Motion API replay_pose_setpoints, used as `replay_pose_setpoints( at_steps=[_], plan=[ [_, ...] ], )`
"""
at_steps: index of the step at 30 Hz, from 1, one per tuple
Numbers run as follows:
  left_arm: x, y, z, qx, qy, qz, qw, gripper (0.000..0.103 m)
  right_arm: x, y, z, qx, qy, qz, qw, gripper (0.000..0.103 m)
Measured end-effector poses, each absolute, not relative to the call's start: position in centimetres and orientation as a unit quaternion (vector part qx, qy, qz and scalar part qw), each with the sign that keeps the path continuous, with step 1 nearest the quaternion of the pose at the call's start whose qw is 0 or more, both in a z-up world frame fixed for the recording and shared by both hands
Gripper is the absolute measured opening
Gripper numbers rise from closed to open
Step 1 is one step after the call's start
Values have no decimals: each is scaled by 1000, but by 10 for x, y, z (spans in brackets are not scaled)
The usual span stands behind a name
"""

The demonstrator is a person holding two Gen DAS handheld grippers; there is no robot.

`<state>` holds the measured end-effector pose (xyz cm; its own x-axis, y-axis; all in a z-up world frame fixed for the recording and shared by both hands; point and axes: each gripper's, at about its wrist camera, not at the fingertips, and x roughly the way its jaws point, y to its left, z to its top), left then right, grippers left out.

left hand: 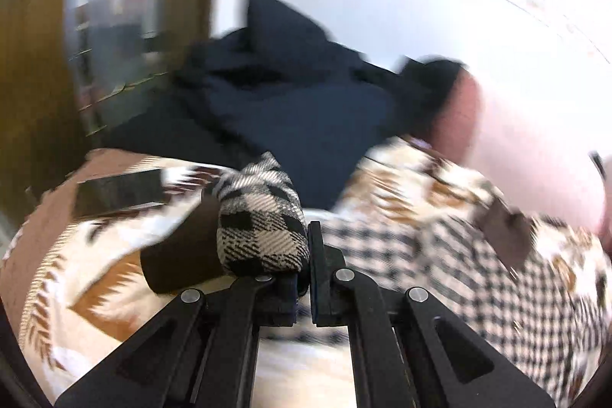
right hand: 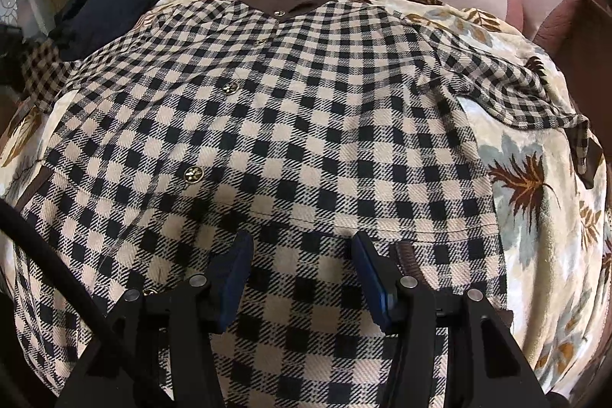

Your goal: Fold large clothes

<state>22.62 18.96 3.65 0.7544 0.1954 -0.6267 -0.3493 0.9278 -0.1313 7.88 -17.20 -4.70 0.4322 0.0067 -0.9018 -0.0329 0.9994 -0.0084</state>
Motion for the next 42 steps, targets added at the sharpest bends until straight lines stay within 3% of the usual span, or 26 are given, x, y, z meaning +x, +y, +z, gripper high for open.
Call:
replay_pose_setpoints(
  at_steps=[10,13,15,18,21,30,41,42],
  plan=[
    [247,62,-17,-135,419,-83,894,7,86,-187,-52,13,539,-2,842,58],
    [245,49,-24,-120,437,-115,884,24,95,-186,-51,19,538,1,843,58],
    [238,54,-12,-130,418,-128,890,47,106,-183,-48,27,536,10,844,58],
    [227,80,10,-178,383,-144,895,64,122,-173,-42,39,530,27,847,58],
    [220,121,26,-207,354,-103,906,67,142,-157,-33,48,516,56,853,58],
    [212,200,4,-222,380,22,897,67,197,-71,-15,36,492,149,857,77],
    [210,209,-3,-234,391,28,890,67,202,39,-30,-187,419,179,870,77],
    [211,206,-4,-230,393,27,890,67,207,43,-34,-200,419,177,868,69]
  ],
)
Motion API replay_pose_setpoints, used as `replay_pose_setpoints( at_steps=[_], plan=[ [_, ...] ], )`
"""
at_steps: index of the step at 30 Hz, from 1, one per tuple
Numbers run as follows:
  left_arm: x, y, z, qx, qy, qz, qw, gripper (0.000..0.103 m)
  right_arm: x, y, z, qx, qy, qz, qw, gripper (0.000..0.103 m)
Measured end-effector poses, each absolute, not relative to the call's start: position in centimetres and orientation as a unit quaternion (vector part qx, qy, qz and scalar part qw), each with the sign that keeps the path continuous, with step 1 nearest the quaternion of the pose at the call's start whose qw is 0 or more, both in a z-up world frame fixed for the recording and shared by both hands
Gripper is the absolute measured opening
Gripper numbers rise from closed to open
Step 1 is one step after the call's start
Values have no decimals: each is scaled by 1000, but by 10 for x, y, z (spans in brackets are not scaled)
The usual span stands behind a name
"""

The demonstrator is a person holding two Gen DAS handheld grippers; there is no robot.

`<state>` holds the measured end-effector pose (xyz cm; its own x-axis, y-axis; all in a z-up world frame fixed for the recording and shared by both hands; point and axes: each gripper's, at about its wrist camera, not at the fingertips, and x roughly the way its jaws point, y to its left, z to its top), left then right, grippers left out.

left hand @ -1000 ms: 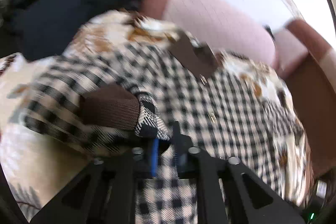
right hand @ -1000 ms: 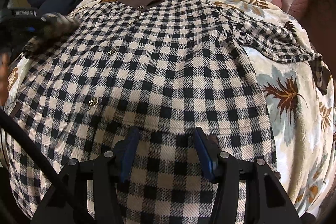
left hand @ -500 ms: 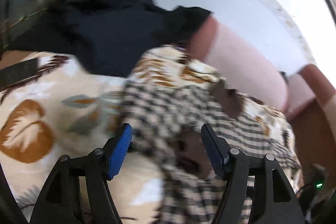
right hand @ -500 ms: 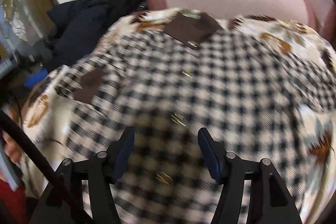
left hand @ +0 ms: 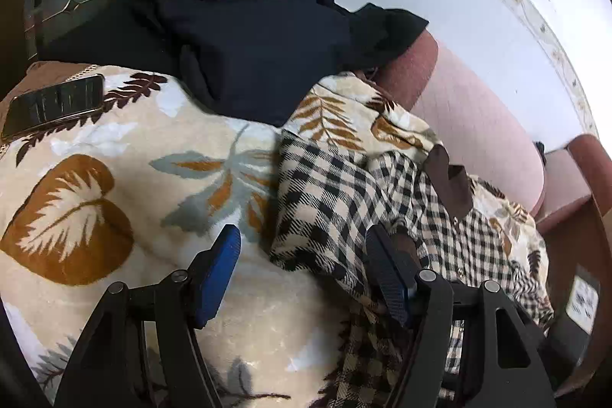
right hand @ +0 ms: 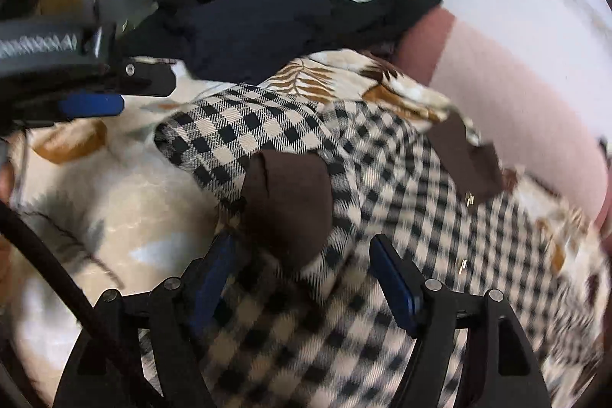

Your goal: Fold large clothes

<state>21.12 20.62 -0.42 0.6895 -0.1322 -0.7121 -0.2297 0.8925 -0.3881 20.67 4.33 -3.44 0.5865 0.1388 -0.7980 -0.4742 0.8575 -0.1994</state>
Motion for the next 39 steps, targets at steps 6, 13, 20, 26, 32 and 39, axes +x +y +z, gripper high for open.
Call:
replay_pose_setpoints(
  at_steps=[6,13,20,26,32,39],
  plan=[
    [215,196,-11,-211,407,28,888,67,234,-2,-12,-114,439,164,876,5],
    [220,193,-21,-223,423,22,878,67,259,-115,14,-29,428,36,902,5],
    [226,170,-33,-195,441,1,876,67,272,-215,-32,1,479,-87,873,5],
    [233,138,-49,-142,475,-30,868,67,270,-251,-68,32,521,-102,847,8],
    [233,108,-68,-86,520,-74,847,5,242,-252,-43,9,497,-107,861,34],
    [225,116,-61,-59,507,-1,860,7,184,-285,-25,-30,488,-124,864,49]
  ],
)
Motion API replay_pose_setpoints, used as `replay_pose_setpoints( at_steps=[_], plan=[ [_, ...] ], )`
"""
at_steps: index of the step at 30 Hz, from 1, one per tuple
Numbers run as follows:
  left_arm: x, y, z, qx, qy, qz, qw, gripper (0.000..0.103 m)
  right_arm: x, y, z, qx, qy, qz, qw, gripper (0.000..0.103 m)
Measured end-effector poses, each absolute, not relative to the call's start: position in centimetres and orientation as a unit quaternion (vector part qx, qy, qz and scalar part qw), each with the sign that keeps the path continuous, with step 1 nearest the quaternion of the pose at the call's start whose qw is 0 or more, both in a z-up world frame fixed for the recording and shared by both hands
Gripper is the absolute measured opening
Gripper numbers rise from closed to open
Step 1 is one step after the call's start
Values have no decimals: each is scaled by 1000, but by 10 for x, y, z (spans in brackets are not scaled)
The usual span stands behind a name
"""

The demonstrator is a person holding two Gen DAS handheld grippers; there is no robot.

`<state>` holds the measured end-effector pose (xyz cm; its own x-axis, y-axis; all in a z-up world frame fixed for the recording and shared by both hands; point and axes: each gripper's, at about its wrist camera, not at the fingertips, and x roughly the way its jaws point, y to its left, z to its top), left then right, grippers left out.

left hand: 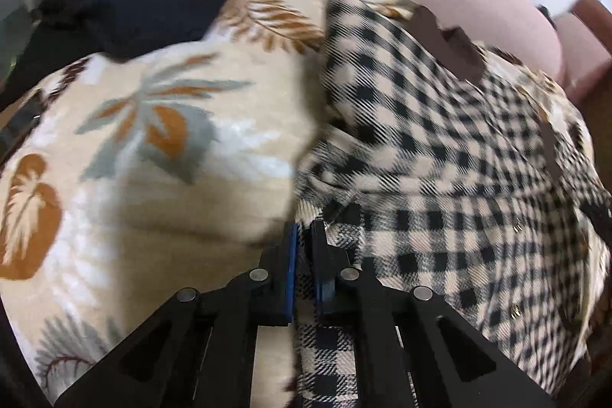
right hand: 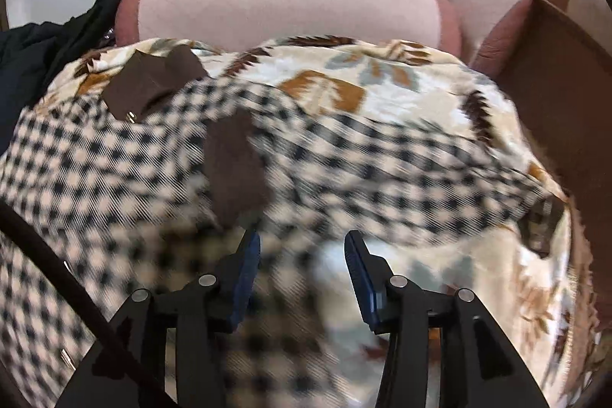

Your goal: Fold large clothes

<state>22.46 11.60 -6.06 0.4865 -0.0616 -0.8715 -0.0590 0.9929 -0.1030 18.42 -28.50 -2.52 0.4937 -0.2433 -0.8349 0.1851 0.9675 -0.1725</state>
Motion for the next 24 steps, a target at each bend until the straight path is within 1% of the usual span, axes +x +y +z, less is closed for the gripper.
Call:
replay_pose_setpoints(
  at_steps=[3,5,7,8,9,11,12,15,16,17,18,19,22,24],
  plan=[
    [216,122,-50,-70,489,13,869,7,162,-315,-27,-34,490,-146,859,50],
    [206,121,-39,-73,469,24,880,7,152,-339,-27,-11,489,-154,858,50],
    [190,121,-23,-64,443,24,894,13,143,-371,-27,30,483,-168,859,50],
    [181,119,-17,-62,432,23,900,26,139,-392,-27,59,476,-179,859,50],
    [173,114,-11,-65,419,23,905,44,135,-414,-29,90,470,-190,857,50],
    [159,107,-5,-76,400,21,913,58,132,-450,-33,142,457,-207,853,50],
    [151,104,-5,-83,395,16,915,58,130,-466,-35,165,450,-214,852,50],
    [138,87,-15,-98,414,-10,905,58,127,-517,-42,254,422,-224,841,52],
    [135,83,-18,-103,420,-15,902,58,123,-537,-45,312,405,-219,831,58],
    [131,79,-21,-105,426,-17,898,58,119,-551,-48,357,388,-215,822,62],
    [128,74,-24,-107,432,-18,895,58,115,-565,-52,396,372,-214,812,70],
    [124,71,-27,-111,438,-19,892,58,112,-580,-58,436,361,-218,795,72],
    [115,62,-33,-127,449,-17,884,58,111,-604,-72,483,346,-214,775,72],
    [110,55,-35,-140,454,-15,880,58,114,-612,-71,488,336,-216,776,72]
  ],
)
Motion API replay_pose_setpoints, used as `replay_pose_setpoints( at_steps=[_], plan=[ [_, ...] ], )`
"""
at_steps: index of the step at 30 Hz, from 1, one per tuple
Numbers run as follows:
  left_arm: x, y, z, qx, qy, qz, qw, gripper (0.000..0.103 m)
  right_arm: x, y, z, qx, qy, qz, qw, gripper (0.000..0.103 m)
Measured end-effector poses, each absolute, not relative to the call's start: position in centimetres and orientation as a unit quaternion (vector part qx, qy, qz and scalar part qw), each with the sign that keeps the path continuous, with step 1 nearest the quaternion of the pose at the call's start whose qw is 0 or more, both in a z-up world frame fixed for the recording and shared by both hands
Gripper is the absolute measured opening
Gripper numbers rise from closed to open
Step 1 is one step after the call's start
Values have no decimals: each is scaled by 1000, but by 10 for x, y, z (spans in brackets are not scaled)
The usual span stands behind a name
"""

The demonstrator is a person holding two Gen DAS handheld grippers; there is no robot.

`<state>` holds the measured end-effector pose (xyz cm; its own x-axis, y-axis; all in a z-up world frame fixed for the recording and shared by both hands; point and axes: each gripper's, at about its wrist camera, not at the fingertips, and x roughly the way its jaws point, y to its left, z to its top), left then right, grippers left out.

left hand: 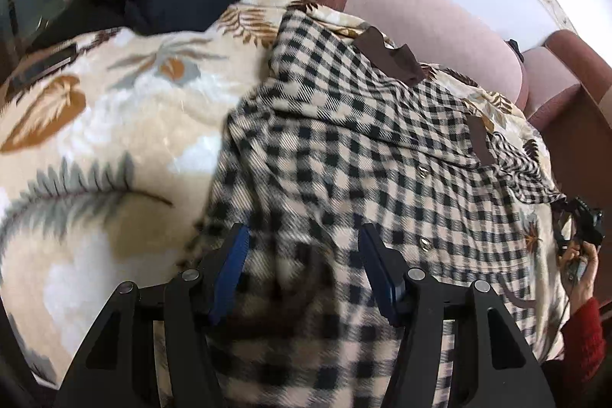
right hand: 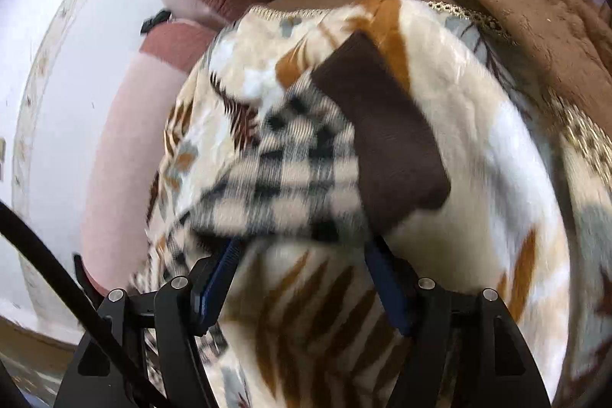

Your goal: Fold large clothes

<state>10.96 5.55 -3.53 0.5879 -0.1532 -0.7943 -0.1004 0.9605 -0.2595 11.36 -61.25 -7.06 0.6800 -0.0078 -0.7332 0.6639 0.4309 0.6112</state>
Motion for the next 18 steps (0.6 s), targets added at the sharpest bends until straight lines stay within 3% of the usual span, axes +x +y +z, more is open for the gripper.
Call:
replay_pose_setpoints(
  at_steps=[5,6,7,8,10,18],
  plan=[
    [108,35,-35,-129,466,-10,875,58,107,-645,-79,548,298,-203,755,70],
    [109,32,-33,-124,466,-8,876,58,107,-649,-81,553,295,-203,752,58],
    [109,29,-32,-122,466,-6,876,58,105,-659,-81,553,296,-203,752,30],
    [110,28,-31,-122,466,-6,876,58,105,-663,-82,554,297,-202,751,23],
    [109,27,-28,-125,465,-7,876,58,99,-672,-81,563,287,-209,746,17],
    [111,31,-19,-116,451,-19,884,58,113,-639,-32,470,291,-223,802,16]
  ],
)
